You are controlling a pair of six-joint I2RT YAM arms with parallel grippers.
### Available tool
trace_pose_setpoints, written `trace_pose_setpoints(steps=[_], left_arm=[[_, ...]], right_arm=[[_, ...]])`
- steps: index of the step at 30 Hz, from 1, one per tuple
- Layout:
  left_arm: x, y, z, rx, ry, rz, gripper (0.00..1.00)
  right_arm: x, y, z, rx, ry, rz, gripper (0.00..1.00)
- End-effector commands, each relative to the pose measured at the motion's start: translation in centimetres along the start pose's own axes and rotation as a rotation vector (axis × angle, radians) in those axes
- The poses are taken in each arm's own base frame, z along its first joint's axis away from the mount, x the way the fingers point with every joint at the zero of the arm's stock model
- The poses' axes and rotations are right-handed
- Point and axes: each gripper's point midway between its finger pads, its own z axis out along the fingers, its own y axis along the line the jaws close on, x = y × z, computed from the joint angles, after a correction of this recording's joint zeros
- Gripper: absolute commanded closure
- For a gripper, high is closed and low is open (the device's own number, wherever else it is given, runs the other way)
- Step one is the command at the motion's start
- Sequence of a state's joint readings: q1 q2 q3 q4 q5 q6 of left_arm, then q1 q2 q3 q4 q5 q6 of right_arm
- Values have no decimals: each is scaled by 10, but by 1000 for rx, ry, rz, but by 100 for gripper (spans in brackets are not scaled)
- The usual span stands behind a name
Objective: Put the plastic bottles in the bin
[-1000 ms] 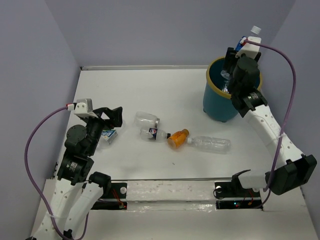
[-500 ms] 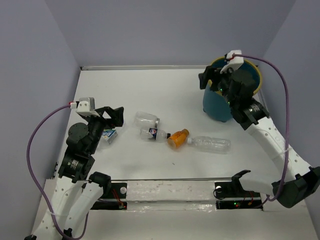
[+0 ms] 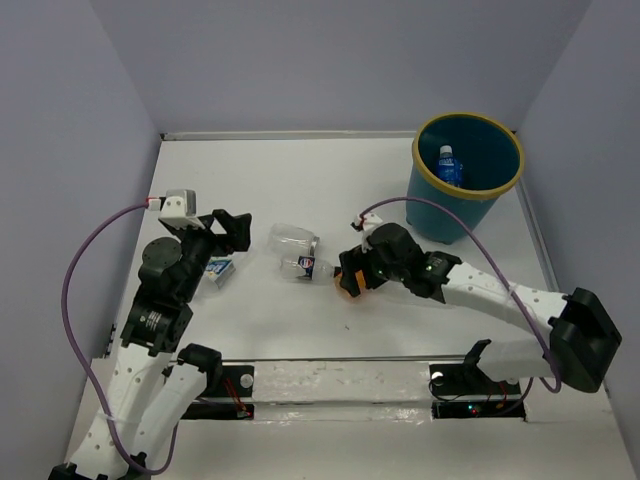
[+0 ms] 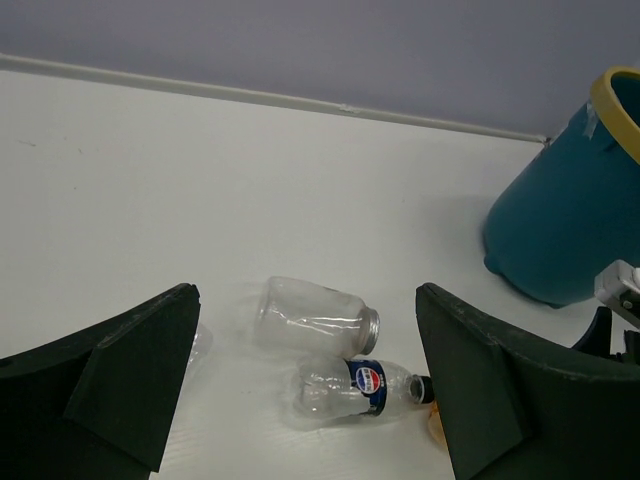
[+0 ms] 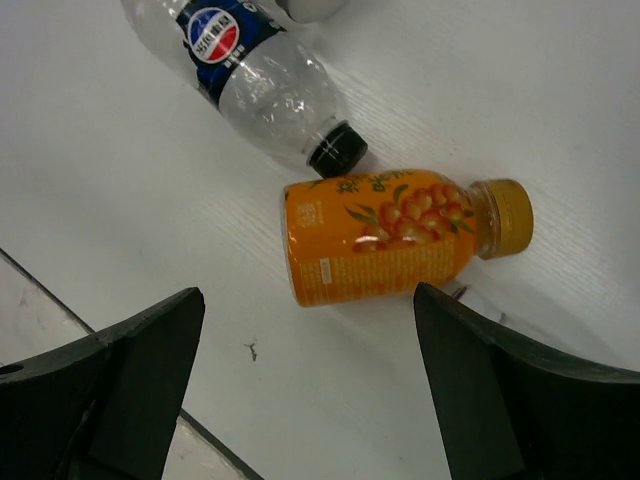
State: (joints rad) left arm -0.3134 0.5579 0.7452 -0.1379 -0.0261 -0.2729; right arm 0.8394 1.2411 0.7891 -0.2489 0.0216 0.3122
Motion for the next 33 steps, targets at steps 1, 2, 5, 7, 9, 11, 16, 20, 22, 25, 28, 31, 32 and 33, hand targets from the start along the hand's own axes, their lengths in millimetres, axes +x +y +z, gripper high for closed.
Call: trace_pose_setpoints(steps=[1,2,5,7,9,11,16,20,22,25,28,31,32,33], left_arm=[[-10,-3,3,22,-45,-7,1],[-11,-3,2,21,-46,-5,1],[-12,-3,1,22,-50,-1,1],[-12,-3,0,21,-52,0,1],[-14,-3,-1,20,-59,3,1],[-16,-3,-2,21,-65,3,1],[-19,-5,-6,32,-76,5,1],[-20,-6,-8,35,-83,6,1],[-21,-7,-9,37,-84,9,1],[-22,-7,-10,38,-89,7,1],[-21,-7,-10,36,-86,8,1],[-21,-7,-10,37,-86,9,1],[-21,-6,-10,34,-87,9,1],[-21,-6,-10,33,-89,9,1]], right_arm=[[-69,32,15,-95,-150,-192,9],[-79,34,20,-91,-164,-218,9],[-109,41,46,-82,-176,-321,10],[-133,59,56,-140,-188,-381,10],[-142,70,80,-180,-155,-437,9],[-148,71,96,-172,-135,-462,6],[-136,72,140,-192,-3,-538,2],[-131,74,157,-213,47,-550,1],[-127,76,163,-231,59,-551,1],[-130,74,171,-215,54,-561,1],[-130,69,184,-187,57,-574,3],[-123,60,201,-150,77,-587,6],[-120,58,209,-144,84,-590,8],[-120,56,211,-131,86,-592,10]])
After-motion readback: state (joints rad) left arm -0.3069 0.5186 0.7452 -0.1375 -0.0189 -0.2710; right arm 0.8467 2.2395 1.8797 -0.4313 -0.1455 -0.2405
